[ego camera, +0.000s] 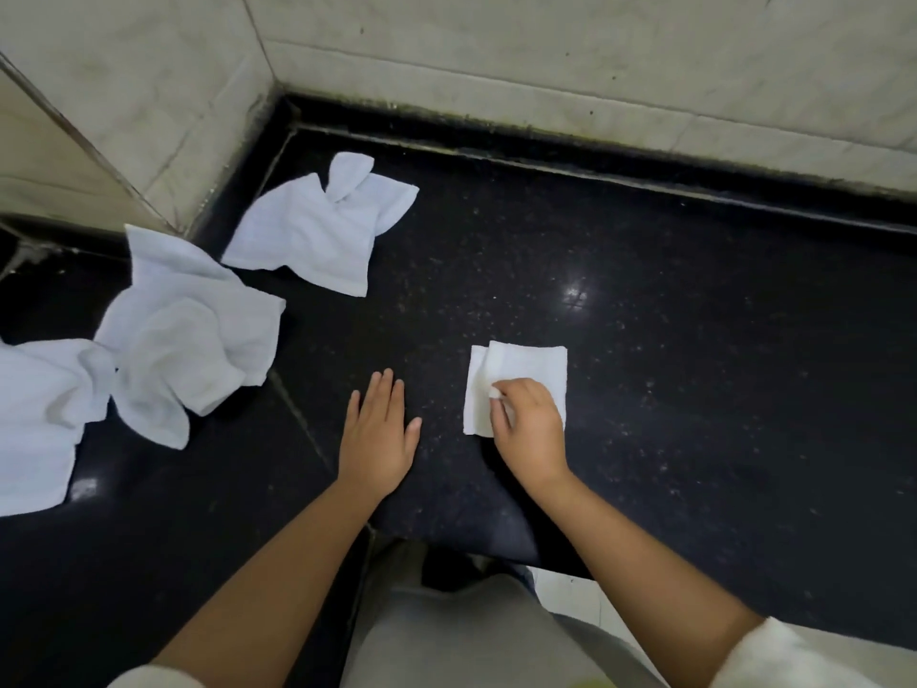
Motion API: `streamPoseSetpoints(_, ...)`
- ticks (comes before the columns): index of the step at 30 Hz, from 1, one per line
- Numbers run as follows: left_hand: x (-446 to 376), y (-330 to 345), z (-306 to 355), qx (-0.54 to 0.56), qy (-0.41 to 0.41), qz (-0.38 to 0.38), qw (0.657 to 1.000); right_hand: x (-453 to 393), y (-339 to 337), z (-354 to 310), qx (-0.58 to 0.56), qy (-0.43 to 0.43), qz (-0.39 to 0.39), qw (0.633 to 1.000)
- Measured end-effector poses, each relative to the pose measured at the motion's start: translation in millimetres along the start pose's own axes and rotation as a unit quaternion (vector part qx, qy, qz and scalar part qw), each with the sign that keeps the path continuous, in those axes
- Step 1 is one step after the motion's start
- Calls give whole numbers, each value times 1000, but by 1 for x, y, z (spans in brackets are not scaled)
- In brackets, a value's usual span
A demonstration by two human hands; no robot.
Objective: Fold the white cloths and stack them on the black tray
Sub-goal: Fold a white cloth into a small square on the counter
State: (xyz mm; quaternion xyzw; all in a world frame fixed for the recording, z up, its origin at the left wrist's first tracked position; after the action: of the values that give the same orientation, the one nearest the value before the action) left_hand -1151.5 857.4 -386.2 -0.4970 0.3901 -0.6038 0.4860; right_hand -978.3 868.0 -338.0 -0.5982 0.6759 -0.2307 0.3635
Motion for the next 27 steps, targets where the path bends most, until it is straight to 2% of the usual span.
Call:
streamPoseSetpoints(2,0,-2,1,-6,0,8,1000,-2,-3,-10,-13,-6,20,1000)
streamPoseSetpoints(6,0,-2,0,-14,7,4,1000,10,20,-13,64,-74,-59,993)
streamPoseSetpoints(9,1,-2,2,-2,21,10,1000,21,28,-5,115,-89,-114,983)
streamPoseSetpoints(13,-1,1,1,7,18,24,1000,18,27,-8,118,-107,-151,976)
streamPoseSetpoints(15,1,1,2,25,31,27,999,18,17,-7,120,-133,-141,974)
streamPoseSetpoints(18,6,-8,13,48,118,102,987,19,-13,12,172,-150,-84,970)
streamPoseSetpoints(21,12,-14,43,91,254,183,945,28,-32,35,240,-147,-82,956)
streamPoseSetpoints(23,13,-9,63,78,307,182,931,33,-29,46,257,-133,-132,948)
streamPoseSetpoints(27,3,3,83,-2,300,121,946,26,-23,54,221,-145,-177,948)
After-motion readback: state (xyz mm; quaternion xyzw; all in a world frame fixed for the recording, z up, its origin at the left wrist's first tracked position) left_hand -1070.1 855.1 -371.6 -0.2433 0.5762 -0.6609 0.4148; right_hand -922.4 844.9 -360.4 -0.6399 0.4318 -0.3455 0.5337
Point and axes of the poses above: each hand's wrist, its own x-axis away from the middle knuckle, its own y-axis out of the palm, z = x × y, the point moved 5 cm from there along -x, towards the middle knuckle, and after that the axes turned 2 degrees about z, right-handed, at the moved point
